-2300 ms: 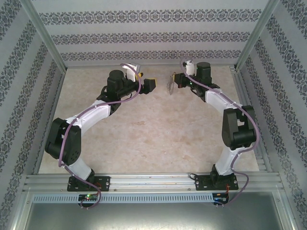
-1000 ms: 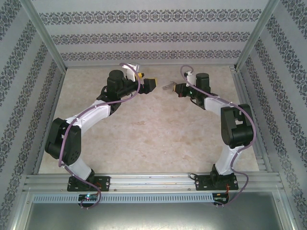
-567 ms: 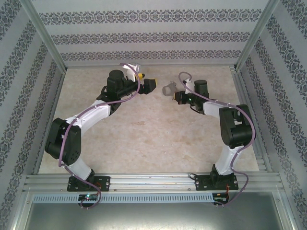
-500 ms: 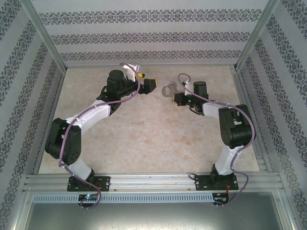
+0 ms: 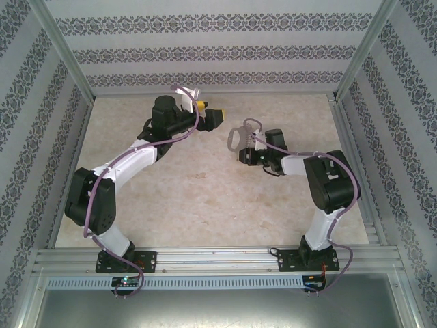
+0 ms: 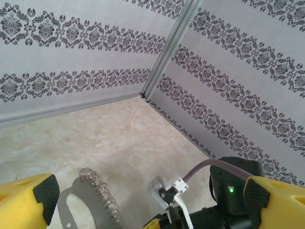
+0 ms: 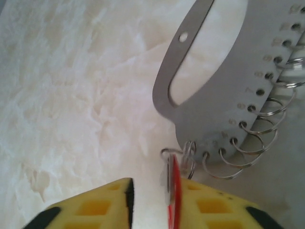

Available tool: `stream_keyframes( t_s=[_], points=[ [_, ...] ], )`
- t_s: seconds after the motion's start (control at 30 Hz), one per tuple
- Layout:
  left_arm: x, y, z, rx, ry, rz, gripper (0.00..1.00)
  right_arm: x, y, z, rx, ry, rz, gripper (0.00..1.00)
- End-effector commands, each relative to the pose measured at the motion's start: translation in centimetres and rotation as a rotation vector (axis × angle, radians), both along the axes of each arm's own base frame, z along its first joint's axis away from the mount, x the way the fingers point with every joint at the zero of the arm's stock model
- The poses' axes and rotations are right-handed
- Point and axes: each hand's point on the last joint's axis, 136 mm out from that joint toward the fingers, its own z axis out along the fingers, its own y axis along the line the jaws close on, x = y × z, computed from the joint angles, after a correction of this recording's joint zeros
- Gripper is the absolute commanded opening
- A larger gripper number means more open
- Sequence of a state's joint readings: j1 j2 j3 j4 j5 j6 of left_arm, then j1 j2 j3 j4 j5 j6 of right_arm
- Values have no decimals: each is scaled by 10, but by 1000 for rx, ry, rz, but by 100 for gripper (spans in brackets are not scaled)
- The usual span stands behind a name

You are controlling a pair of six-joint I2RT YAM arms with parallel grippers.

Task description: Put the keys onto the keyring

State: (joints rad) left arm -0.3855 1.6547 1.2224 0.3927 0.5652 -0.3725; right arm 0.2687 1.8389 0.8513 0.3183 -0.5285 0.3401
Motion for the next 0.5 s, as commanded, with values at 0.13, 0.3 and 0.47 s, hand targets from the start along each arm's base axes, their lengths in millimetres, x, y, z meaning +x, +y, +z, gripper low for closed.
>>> stream_keyframes(
  t_s=[0.13,0.3,0.47],
  points=[
    [3,0,4,3,11,-15,100,-31,29,39,165,-10,68,44],
    [3,0,3,2,15,-17,100,-38,22,63,174,-35,56,52],
    [2,0,4,0,15,-20,100,-44,14,69,168,-39,36,56]
  ],
)
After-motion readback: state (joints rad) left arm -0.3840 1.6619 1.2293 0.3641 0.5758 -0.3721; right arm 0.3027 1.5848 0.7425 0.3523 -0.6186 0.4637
